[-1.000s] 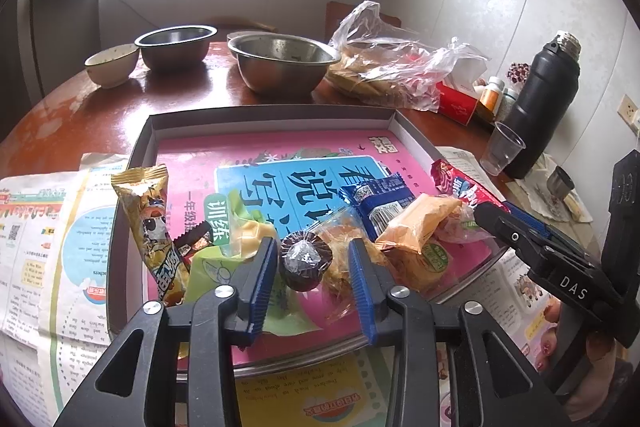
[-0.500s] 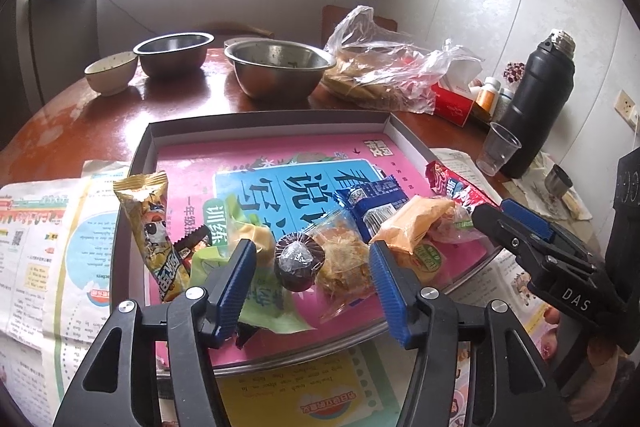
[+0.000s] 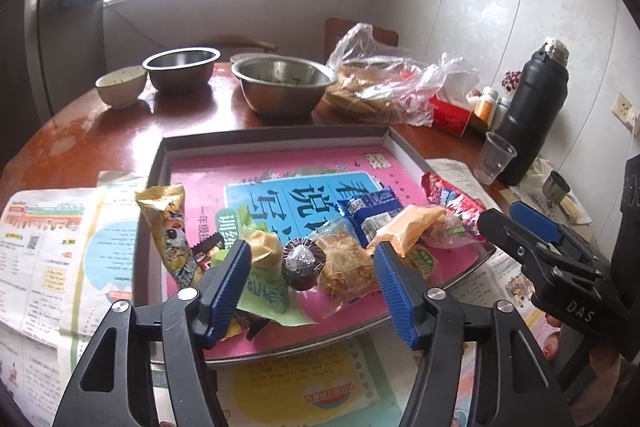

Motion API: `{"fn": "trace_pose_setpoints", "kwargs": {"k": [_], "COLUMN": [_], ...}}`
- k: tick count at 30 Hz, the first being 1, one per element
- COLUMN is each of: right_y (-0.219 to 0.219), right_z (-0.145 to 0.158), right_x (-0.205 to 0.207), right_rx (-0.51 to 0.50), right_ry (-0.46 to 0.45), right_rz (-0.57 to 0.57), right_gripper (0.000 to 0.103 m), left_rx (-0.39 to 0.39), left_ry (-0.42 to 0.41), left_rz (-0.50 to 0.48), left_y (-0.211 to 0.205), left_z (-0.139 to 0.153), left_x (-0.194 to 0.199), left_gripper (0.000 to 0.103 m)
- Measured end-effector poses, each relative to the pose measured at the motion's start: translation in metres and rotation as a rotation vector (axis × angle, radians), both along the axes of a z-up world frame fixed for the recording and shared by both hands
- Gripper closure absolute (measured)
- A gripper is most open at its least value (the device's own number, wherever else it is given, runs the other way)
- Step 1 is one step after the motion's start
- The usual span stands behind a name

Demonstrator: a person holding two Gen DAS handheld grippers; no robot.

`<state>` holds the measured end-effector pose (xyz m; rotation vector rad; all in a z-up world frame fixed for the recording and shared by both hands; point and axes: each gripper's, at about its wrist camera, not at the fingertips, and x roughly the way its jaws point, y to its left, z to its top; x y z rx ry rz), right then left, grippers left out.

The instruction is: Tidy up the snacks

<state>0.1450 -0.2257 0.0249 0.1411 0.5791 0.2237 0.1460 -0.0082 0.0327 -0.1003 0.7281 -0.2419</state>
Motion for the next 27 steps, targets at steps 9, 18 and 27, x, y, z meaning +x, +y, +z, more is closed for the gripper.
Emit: {"fn": "trace_pose_setpoints", "kwargs": {"k": [9, 18, 27], "right_y": [0.007, 0.009, 0.019], "right_z": [0.020, 0.011, -0.003], "right_x": [-0.036, -0.077, -0.104], "right_rx": [-0.037, -0.074, -0.148], "right_ry": [-0.085, -0.084, -0.056], "right_rz": [0.000, -0.010, -0.027], "right_gripper": [0.012, 0.002, 0.002], "left_rx": [0.023, 0.039, 0.074], "left_ry": [-0.031, -0.002, 0.040], "left_rz": [0.033, 0.046, 0.064], "left_y": [0.004, 0.002, 0.000], "left_z": [0.014, 0.003, -0.019], "left_x": [-0.031, -0.077, -0.104], "left_gripper": [0.024, 0.024, 0.024]}}
